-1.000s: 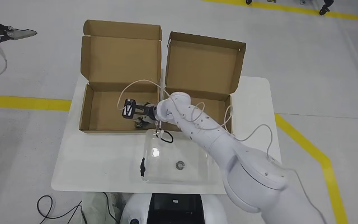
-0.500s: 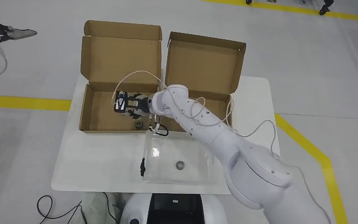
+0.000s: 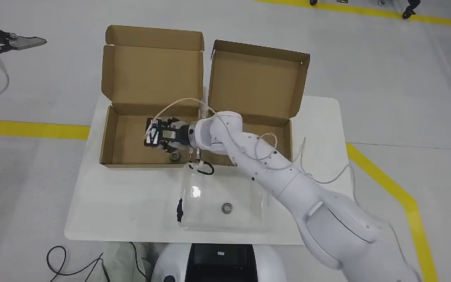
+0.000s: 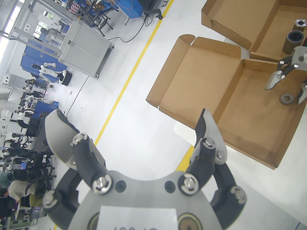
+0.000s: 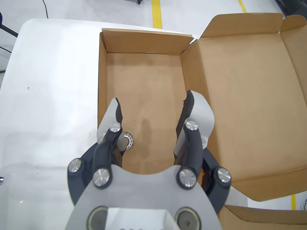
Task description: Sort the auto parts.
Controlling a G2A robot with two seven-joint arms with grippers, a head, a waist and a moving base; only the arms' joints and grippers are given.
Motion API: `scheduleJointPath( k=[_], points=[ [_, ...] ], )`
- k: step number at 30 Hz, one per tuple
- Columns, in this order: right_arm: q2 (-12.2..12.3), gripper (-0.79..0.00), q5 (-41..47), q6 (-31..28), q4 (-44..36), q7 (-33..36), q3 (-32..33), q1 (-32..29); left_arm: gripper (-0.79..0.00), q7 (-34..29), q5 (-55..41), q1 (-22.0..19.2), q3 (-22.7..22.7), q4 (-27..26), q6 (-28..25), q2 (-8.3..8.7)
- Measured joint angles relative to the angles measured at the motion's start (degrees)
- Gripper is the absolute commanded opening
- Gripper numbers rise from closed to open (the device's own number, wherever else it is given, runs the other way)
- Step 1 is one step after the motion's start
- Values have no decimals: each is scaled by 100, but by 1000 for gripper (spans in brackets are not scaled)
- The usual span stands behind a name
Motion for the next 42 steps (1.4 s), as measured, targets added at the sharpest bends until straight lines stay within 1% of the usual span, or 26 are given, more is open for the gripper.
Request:
scheduleJointPath(
  k=[5, 9, 11, 12, 15, 18, 24, 35, 37, 40, 42],
  points=[
    [388, -317, -258, -58, -1110, 455, 517, -599, 0, 0, 0, 0, 0, 0, 0, 0],
    [716, -311, -474, -209, -2158, 964, 1048, -1248, 0, 0, 0, 0, 0, 0, 0, 0],
    [837, -305, -543, -305, -2563, 1164, 1269, -1537, 0, 0, 0, 0, 0, 0, 0, 0],
    [908, -289, -579, -377, -2802, 1275, 1404, -1717, 0, 0, 0, 0, 0, 0, 0, 0],
    [1051, -256, -653, -605, -3286, 1453, 1669, -2094, 0, 0, 0, 0, 0, 0, 0, 0],
    [1157, -225, -754, -876, -3627, 1556, 1825, -2347, 0, 0, 0, 0, 0, 0, 0, 0],
    [1307, -212, -813, -1149, -4076, 1678, 2057, -2736, 0, 0, 0, 0, 0, 0, 0, 0],
    [1510, -203, -946, -1498, -4463, 1630, 2247, -3237, 0, 0, 0, 0, 0, 0, 0, 0],
    [1541, -231, -1007, -1545, -4486, 1616, 2244, -3299, 0, 0, 0, 0, 0, 0, 0, 0],
    [1586, -243, -1130, -1623, -4507, 1645, 2224, -3382, 0, 0, 0, 0, 0, 0, 0, 0],
    [1617, -292, -1185, -1631, -4515, 1658, 2232, -3448, 0, 0, 0, 0, 0, 0, 0, 0]
  ],
)
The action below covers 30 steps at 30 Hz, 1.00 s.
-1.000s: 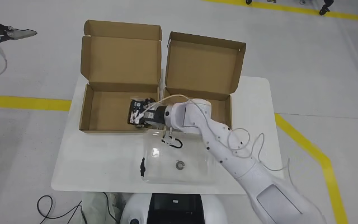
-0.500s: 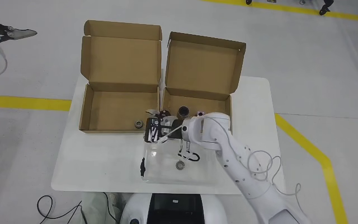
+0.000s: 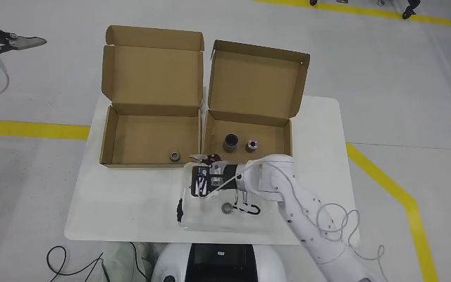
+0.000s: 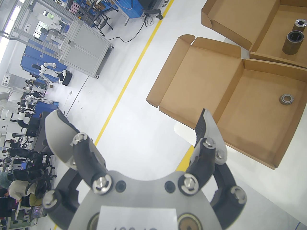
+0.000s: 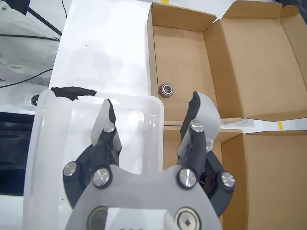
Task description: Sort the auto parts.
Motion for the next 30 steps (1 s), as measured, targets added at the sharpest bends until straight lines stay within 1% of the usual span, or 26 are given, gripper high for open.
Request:
scheduleJointPath(
  k=[1, 3, 10, 11, 13, 15, 21, 27, 29, 30],
  points=[
    [13, -323, -10, -6, 1, -1, 9, -29, 0, 0, 0, 0, 0, 0, 0, 0],
    [47, -342, -16, -32, 7, -12, 45, -103, 0, 0, 0, 0, 0, 0, 0, 0],
    [206, -354, -24, -321, -173, -101, 314, -429, 0, 0, 0, 0, 0, 0, 0, 0],
    [233, -348, -30, -377, -203, -101, 366, -491, 0, 0, 0, 0, 0, 0, 0, 0],
    [297, -305, -57, -437, -280, -62, 455, -632, 0, 0, 0, 0, 0, 0, 0, 0],
    [369, -299, -85, -435, -357, -20, 479, -752, 0, 0, 0, 0, 0, 0, 0, 0],
    [570, -339, -98, -431, -452, -55, 594, -1071, 0, 0, 0, 0, 0, 0, 0, 0],
    [713, -382, -139, -431, -436, -45, 689, -1292, 0, 0, 0, 0, 0, 0, 0, 0],
    [747, -363, -170, -431, -436, 6, 696, -1332, 0, 0, 0, 0, 0, 0, 0, 0],
    [768, -369, -192, -431, -440, 50, 697, -1350, 0, 0, 0, 0, 0, 0, 0, 0]
  ],
)
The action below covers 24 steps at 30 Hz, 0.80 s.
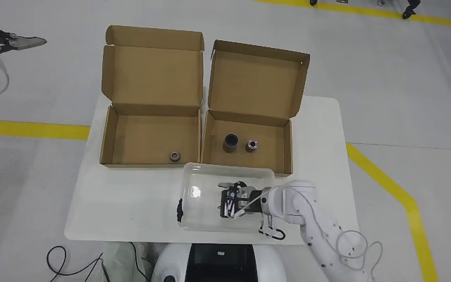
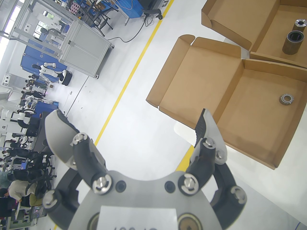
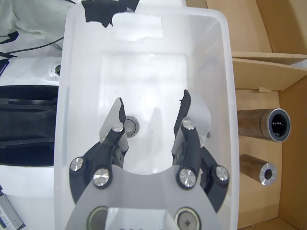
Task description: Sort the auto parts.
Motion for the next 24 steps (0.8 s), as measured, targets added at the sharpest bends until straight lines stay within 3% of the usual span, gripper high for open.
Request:
scheduleJointPath(
  k=[12, 24],
  points=[
    [137, -446, 16, 0, 214, 222, -292, 91, 0, 0, 0, 0, 0, 0, 0, 0],
    [172, -434, 51, 133, 476, 305, -615, 222, 0, 0, 0, 0, 0, 0, 0, 0]
  ],
)
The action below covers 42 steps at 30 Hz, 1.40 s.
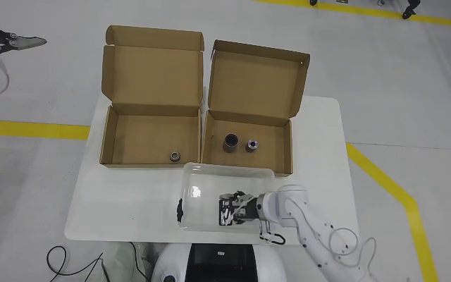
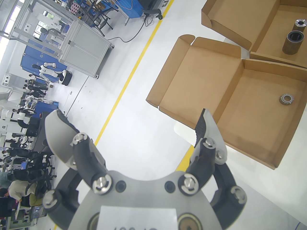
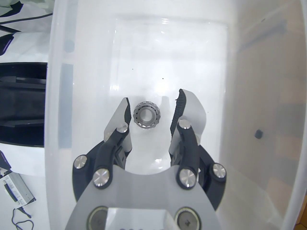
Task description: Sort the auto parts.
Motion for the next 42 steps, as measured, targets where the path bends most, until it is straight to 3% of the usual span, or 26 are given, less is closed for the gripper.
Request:
scheduleJointPath(
  k=[9, 27, 34, 42],
  points=[
    [1, -394, 16, 331, 37, 328, -220, 50, 0, 0, 0, 0, 0, 0, 0, 0],
    [7, -443, -2, 1266, -127, 1161, -382, 84, 0, 0, 0, 0, 0, 0, 0, 0],
    [42, -437, -221, 1786, -228, 881, -280, -9, 0, 0, 0, 0, 0, 0, 0, 0],
    [97, -449, -264, 1556, -154, 574, -278, -43, 0, 0, 0, 0, 0, 0, 0, 0]
  ],
)
